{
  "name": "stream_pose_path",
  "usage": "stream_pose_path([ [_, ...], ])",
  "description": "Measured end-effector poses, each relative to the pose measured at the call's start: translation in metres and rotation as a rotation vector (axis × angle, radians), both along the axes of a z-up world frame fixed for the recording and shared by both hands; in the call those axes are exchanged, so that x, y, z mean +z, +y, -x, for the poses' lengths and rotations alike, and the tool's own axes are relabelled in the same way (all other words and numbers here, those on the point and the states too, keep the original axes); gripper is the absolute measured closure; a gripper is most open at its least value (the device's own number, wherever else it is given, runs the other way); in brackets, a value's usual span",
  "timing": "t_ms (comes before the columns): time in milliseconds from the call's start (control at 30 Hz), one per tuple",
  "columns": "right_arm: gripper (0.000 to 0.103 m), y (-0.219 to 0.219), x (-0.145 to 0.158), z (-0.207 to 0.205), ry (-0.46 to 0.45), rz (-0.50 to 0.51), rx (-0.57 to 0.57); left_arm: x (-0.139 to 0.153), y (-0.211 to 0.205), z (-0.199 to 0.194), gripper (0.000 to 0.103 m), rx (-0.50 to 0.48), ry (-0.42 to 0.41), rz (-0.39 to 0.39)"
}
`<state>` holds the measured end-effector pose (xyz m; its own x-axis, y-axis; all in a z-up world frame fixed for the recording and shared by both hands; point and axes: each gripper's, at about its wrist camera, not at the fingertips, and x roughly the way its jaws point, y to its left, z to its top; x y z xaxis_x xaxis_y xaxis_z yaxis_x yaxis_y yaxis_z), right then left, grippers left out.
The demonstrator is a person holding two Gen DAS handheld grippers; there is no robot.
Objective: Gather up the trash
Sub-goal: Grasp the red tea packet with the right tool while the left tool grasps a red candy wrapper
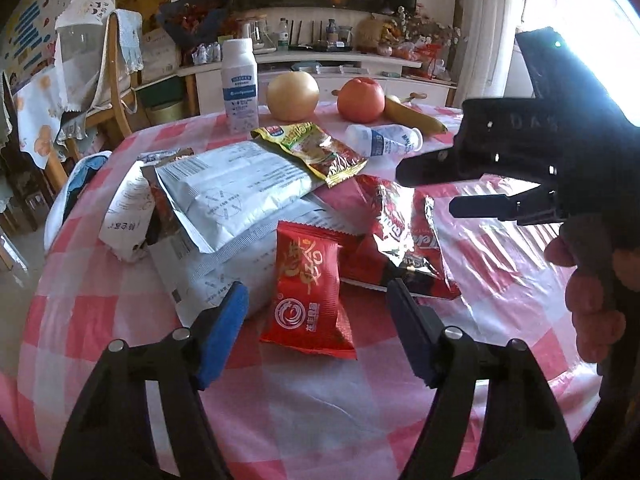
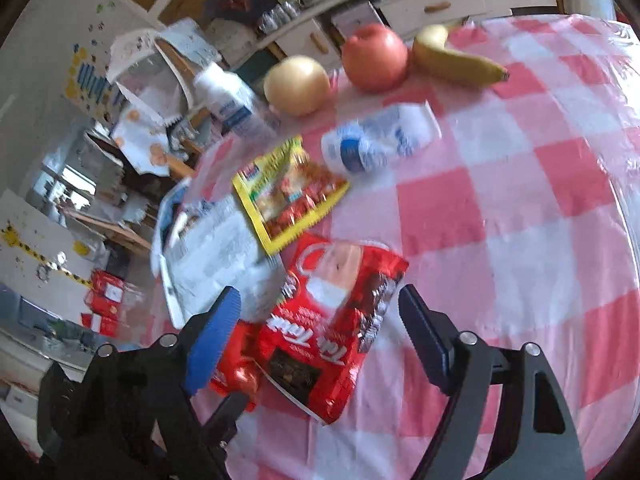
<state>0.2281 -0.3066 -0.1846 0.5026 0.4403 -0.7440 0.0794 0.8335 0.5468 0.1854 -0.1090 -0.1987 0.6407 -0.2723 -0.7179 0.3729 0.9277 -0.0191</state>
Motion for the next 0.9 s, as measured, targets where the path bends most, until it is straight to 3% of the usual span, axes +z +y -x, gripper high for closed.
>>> stream_pose_path([
  [133, 0.022, 0.012, -0.002, -0.001, 0.006, 0.028, 0.032, -0.003, -0.002, -0.004, 0.03, -0.005, 0.015, -0.013],
  [733, 0.022, 0.046, -0.011, -0.015, -0.028, 0.282, 0.064, -0.004, 0.001, -0.013, 0.061, 0.02, 0.027, -0.018],
  [900, 0.029, 0.055, -0.011, -0.018, -0.046, 0.353, 0.087, -0.004, 0.003, -0.013, 0.066, 0.018, 0.036, -0.014],
])
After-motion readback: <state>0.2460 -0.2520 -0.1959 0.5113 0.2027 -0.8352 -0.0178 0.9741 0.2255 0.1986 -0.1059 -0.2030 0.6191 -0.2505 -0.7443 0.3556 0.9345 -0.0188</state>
